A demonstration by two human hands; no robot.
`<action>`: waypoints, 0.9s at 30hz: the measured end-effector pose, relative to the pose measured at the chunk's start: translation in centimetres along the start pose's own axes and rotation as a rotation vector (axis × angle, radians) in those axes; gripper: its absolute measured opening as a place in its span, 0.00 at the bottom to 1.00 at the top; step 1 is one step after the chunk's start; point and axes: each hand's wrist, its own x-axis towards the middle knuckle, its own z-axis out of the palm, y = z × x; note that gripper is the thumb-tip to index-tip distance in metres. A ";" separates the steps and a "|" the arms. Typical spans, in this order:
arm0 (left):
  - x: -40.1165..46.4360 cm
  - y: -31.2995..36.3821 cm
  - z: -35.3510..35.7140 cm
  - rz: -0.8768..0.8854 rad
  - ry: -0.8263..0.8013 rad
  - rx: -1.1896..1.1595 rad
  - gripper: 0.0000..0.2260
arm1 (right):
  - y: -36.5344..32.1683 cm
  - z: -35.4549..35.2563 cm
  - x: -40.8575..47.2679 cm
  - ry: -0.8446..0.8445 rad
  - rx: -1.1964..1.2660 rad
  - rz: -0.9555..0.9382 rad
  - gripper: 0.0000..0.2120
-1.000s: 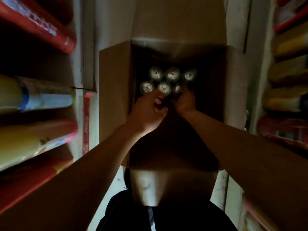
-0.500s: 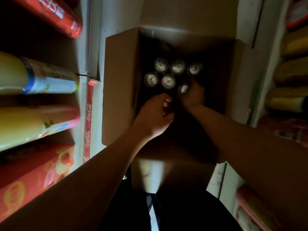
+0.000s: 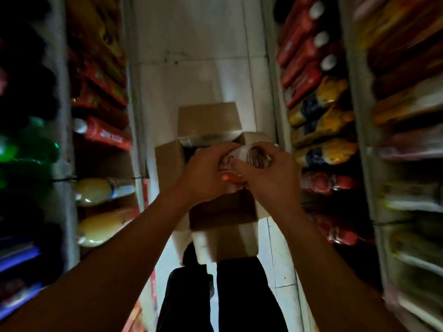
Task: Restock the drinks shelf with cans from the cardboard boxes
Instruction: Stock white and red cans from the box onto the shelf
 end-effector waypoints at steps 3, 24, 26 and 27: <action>-1.4 7.7 -3.0 0.060 -0.079 0.060 0.32 | -5.7 -5.3 -3.4 0.044 -0.047 -0.041 0.17; -21.1 52.0 11.8 0.632 -0.527 0.027 0.27 | -19.3 -37.3 -38.6 1.022 0.104 0.013 0.23; -23.1 54.4 14.7 0.677 -0.616 0.032 0.27 | -17.7 -39.6 -41.5 1.090 0.109 0.016 0.22; -23.3 54.8 15.2 0.701 -0.619 0.044 0.26 | -17.4 -40.2 -41.9 1.090 0.127 0.016 0.21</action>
